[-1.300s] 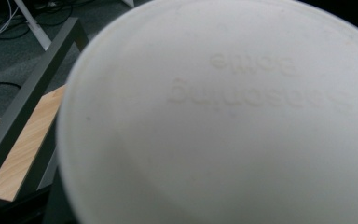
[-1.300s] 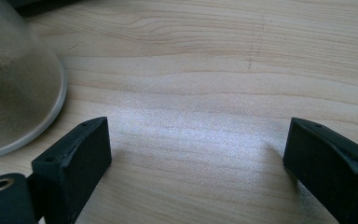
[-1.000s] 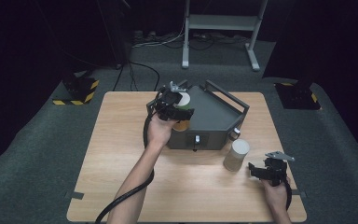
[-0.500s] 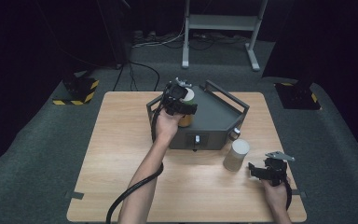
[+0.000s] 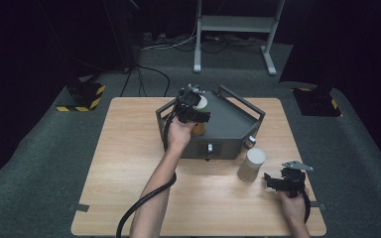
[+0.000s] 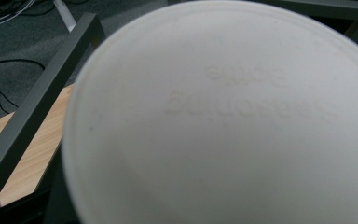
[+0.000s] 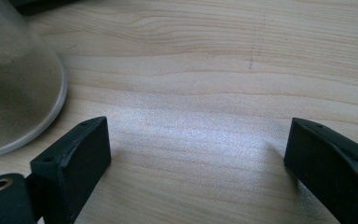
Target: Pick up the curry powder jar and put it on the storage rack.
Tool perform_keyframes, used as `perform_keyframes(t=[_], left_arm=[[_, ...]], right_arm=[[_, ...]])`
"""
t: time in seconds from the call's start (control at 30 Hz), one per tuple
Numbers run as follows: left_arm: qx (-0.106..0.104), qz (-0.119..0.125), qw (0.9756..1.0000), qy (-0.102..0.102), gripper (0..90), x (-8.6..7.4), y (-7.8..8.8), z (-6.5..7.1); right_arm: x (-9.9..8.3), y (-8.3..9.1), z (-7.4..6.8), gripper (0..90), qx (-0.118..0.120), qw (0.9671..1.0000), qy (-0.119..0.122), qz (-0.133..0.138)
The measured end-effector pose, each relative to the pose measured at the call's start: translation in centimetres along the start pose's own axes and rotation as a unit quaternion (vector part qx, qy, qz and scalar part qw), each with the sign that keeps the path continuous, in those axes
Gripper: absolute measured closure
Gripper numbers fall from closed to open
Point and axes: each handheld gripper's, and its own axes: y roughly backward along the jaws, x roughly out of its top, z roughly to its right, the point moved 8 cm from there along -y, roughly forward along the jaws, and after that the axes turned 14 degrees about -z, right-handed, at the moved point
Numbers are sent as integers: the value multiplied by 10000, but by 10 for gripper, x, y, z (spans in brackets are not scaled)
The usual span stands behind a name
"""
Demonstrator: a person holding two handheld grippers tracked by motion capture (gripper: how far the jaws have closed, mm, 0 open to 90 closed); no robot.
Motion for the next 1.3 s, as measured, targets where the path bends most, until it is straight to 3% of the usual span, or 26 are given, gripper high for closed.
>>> perform_keyframes(t=[0.27,0.73,0.87,1.07,1.3], left_arm=[[-125,35,9999,98,345,-3,-1,-7],[-85,17,9999,83,340,-3,-2,-6],[55,29,10000,43,330,-3,-4,-2],[8,210,9995,240,127,-6,-5,-4],[-11,231,9994,245,36,-10,-4,-3]], right_arm=[[0,0,0,65,-4,10000,4,2],[0,0,0,65,-15,10000,16,-1],[0,0,0,64,-16,10000,16,-2],[0,0,0,64,-17,10000,15,-2],[0,0,0,64,-16,10000,11,-2]])
